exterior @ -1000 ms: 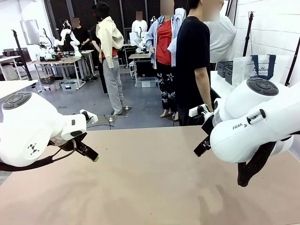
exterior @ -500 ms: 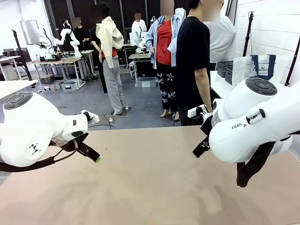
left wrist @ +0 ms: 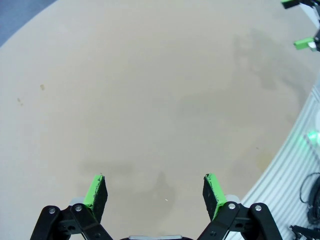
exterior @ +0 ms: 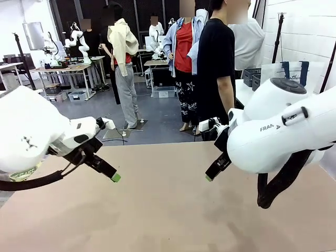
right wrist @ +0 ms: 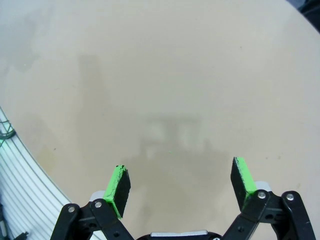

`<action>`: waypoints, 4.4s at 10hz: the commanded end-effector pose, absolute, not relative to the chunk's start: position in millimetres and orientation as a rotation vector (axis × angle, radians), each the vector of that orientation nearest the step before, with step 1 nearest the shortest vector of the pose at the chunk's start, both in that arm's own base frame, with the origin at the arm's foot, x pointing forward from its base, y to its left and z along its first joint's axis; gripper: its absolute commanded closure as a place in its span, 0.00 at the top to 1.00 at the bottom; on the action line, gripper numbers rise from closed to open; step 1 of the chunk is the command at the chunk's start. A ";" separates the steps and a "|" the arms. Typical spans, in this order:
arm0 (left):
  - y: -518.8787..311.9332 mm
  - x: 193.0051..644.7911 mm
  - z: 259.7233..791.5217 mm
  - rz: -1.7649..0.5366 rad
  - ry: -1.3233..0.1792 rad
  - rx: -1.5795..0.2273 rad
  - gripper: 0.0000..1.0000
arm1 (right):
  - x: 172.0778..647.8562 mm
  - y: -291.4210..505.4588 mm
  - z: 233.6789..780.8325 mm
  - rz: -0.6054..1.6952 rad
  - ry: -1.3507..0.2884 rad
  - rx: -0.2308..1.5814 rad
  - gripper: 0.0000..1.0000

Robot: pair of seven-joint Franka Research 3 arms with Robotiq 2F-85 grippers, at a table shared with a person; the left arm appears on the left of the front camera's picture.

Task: Transfer purchased items from the store into the shopping bag.
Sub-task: Open the Reusable shopping bag in the center of the table.

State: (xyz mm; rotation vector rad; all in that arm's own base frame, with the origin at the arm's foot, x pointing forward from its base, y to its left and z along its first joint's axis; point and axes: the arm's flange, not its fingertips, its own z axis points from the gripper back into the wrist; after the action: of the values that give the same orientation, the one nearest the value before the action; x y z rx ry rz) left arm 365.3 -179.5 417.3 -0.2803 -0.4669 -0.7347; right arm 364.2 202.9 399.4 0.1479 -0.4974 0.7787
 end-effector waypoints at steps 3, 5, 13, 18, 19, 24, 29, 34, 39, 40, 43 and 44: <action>-167.4 370.2 436.4 -0.793 -0.507 -0.299 1.00 | 348.4 194.0 430.6 0.827 -0.544 0.173 1.00; -182.5 368.8 427.1 -0.779 -0.552 -0.219 1.00 | 351.0 192.2 430.7 0.818 -0.531 0.175 1.00; -201.2 376.3 419.8 -0.791 -0.524 -0.231 1.00 | 358.4 178.7 426.8 0.831 -0.523 0.133 1.00; -201.1 373.2 418.2 -0.809 -0.537 -0.219 1.00 | 364.1 177.0 430.3 0.803 -0.531 0.146 1.00; -201.1 373.2 418.2 -0.809 -0.537 -0.219 1.00 | 364.1 177.0 430.3 0.803 -0.531 0.146 1.00; -201.1 373.2 418.2 -0.809 -0.537 -0.219 1.00 | 364.1 177.0 430.3 0.803 -0.531 0.146 1.00; -201.1 373.2 418.2 -0.809 -0.537 -0.219 1.00 | 364.1 177.0 430.3 0.803 -0.531 0.146 1.00; -201.1 373.2 418.2 -0.809 -0.537 -0.219 1.00 | 364.1 177.0 430.3 0.803 -0.531 0.146 1.00; -201.1 373.2 418.2 -0.809 -0.537 -0.219 1.00 | 364.1 177.0 430.3 0.803 -0.531 0.146 1.00; -201.1 373.2 418.2 -0.809 -0.537 -0.219 1.00 | 364.1 177.0 430.3 0.803 -0.531 0.146 1.00; -201.1 373.2 418.2 -0.809 -0.537 -0.219 1.00 | 364.1 177.0 430.3 0.803 -0.531 0.146 1.00; -201.1 373.2 418.2 -0.809 -0.537 -0.219 1.00 | 364.1 177.0 430.3 0.803 -0.531 0.146 1.00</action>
State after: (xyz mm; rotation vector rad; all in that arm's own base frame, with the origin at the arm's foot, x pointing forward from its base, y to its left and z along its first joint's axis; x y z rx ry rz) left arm 372.9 -201.8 417.9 -0.2192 -0.5356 -0.8108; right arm 364.1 177.0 430.4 0.1455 -0.5320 0.8054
